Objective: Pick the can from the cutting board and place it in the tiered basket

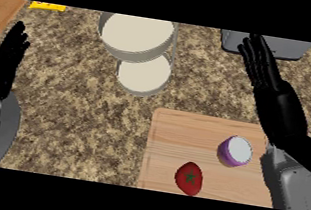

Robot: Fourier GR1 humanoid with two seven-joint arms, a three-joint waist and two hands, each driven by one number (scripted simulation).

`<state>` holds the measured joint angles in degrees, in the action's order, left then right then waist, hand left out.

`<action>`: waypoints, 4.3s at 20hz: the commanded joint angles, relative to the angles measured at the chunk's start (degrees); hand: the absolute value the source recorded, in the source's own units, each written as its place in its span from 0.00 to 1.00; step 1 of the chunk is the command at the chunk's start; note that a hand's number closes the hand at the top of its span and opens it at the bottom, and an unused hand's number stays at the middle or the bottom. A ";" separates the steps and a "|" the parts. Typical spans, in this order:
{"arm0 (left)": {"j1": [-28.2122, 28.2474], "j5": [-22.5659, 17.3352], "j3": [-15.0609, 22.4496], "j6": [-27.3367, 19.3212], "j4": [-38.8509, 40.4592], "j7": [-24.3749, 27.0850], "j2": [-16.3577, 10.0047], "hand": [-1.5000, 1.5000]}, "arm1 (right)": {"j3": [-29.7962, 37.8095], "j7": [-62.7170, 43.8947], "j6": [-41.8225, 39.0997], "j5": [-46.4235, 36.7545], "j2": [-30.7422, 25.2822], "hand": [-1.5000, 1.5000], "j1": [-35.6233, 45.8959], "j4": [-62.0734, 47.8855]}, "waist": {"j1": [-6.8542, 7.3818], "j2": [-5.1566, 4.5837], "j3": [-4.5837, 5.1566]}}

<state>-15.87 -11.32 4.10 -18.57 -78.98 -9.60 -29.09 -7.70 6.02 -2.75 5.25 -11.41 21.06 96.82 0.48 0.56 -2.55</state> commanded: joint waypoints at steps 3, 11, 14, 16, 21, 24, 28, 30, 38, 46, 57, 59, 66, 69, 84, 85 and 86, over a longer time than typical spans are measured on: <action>3.07 -0.16 5.78 3.87 -3.57 5.48 5.86 0.50 | -5.75 -3.03 -1.86 -0.12 3.69 0.00 -2.60 -6.88 | 0.51 -0.79 2.61; 8.69 -3.41 12.14 12.63 -3.24 12.36 10.91 0.50 | -9.31 0.61 -1.83 -0.93 8.40 0.00 -8.22 -18.10 | 0.13 -0.89 2.53; 7.96 -2.81 12.05 13.41 -1.29 13.87 12.30 0.50 | -10.88 1.01 -0.68 -6.06 6.78 0.00 -5.83 -13.99 | -0.41 -0.64 2.57; 6.89 -2.57 10.78 13.99 2.40 14.90 11.90 0.50 | -12.19 -2.02 -1.23 -9.04 2.51 0.00 -6.40 -7.58 | -1.38 -0.54 2.65; 9.52 -1.37 11.95 12.45 -2.92 13.26 12.36 0.50 | -10.77 -12.66 -6.44 -17.17 -12.49 0.00 -1.03 -0.67 | -1.84 0.29 2.80; 9.90 -1.80 11.22 12.58 -2.59 12.72 12.53 0.50 | -14.24 -20.12 -13.72 -22.15 -20.15 0.00 2.73 2.32 | -1.98 0.53 3.09; 11.31 -1.82 10.59 13.26 -2.63 13.25 12.24 0.50 | -19.26 -27.23 -24.14 -26.43 -28.44 0.00 4.60 7.55 | -2.27 0.54 3.09; 10.18 -0.89 11.36 12.66 -2.23 13.10 13.77 0.50 | -19.86 -32.16 -30.32 -24.74 -30.09 0.00 7.84 10.44 | -2.11 0.20 3.00; 11.06 -0.43 9.05 16.54 1.53 18.39 13.54 0.50 | -22.20 -56.29 -39.81 -17.97 -24.81 0.00 1.91 27.56 | -1.01 -0.34 2.64; 7.93 0.49 7.70 18.97 2.38 15.25 14.29 0.50 | -26.23 -54.99 -33.25 -34.88 -18.56 0.00 -0.74 23.16 | -0.36 -0.55 2.54; 6.34 4.21 6.80 17.49 1.98 13.11 18.15 0.50 | -22.78 -44.99 -33.75 -42.36 -16.87 0.00 -5.96 11.62 | -0.43 -0.57 2.54; 10.39 4.19 5.60 20.06 1.93 16.91 17.27 0.50 | -24.42 -46.09 -33.36 -46.01 -14.37 0.00 -8.58 15.14 | -0.46 -0.53 2.55; 10.84 5.67 5.08 20.57 1.07 15.80 18.55 0.50 | -17.51 -37.24 -31.85 -49.60 -15.98 0.00 -8.00 4.20 | -0.37 -0.54 2.55; 8.61 4.77 2.17 23.46 4.39 17.25 17.92 0.50 | -17.56 -34.96 -30.38 -52.57 -13.25 0.00 -8.38 1.01 | -0.41 -0.57 2.56; 10.07 8.83 1.39 23.05 -0.22 13.95 20.69 0.50 | -16.59 -25.94 -24.61 -60.85 -5.09 1.00 -11.54 -6.61 | -0.32 -0.56 2.55; 10.13 8.71 1.57 22.61 0.19 14.29 21.16 0.50 | -13.88 -20.47 -22.97 -57.33 -8.39 1.00 -13.69 -5.15 | -0.46 -0.56 2.53; 9.63 7.88 0.98 22.84 -0.20 13.03 20.79 0.50 | -15.95 -21.99 -21.03 -58.71 -3.40 1.00 -9.04 -7.65 | 0.02 -0.63 2.52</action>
<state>-6.08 -2.96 5.77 3.99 -78.84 4.39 -8.20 -23.13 -18.75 -27.67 -53.83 -19.35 9.68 92.30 0.16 0.15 0.12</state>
